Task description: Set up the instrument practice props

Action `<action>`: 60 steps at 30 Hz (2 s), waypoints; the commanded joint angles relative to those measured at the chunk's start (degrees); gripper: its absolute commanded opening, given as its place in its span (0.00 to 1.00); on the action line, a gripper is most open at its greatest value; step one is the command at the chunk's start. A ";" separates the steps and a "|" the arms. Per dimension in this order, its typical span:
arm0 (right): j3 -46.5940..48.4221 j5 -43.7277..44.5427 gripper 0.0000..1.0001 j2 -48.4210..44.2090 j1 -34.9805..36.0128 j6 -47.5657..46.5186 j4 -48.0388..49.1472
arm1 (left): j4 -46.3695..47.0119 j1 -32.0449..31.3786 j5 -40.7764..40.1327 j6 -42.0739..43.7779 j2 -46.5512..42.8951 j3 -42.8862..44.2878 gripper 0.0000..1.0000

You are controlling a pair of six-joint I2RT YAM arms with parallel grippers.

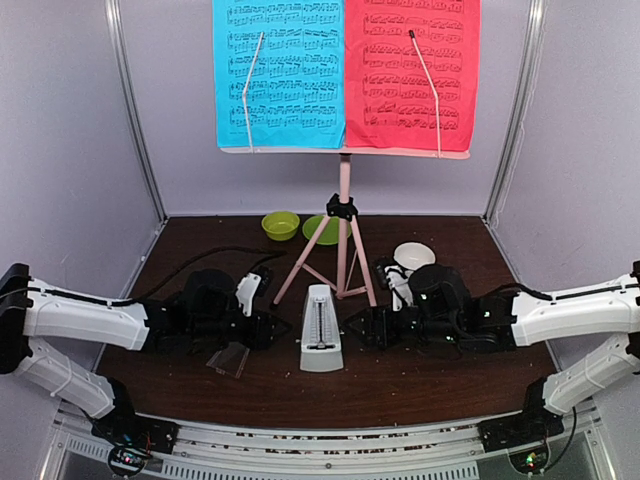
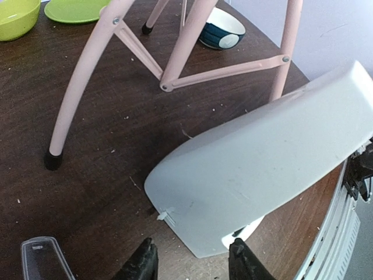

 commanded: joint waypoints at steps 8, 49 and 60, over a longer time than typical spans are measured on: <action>9.37 3.44 0.74 8.65 3.92 -2.40 3.53 | -2.72 1.48 -0.38 2.60 2.59 6.67 0.47; 10.16 13.20 0.39 10.77 4.67 0.23 3.47 | -3.37 3.44 2.74 5.87 4.96 9.13 0.47; 6.48 11.87 0.40 6.90 4.75 0.60 4.63 | -4.21 3.94 2.29 6.63 5.48 10.01 0.47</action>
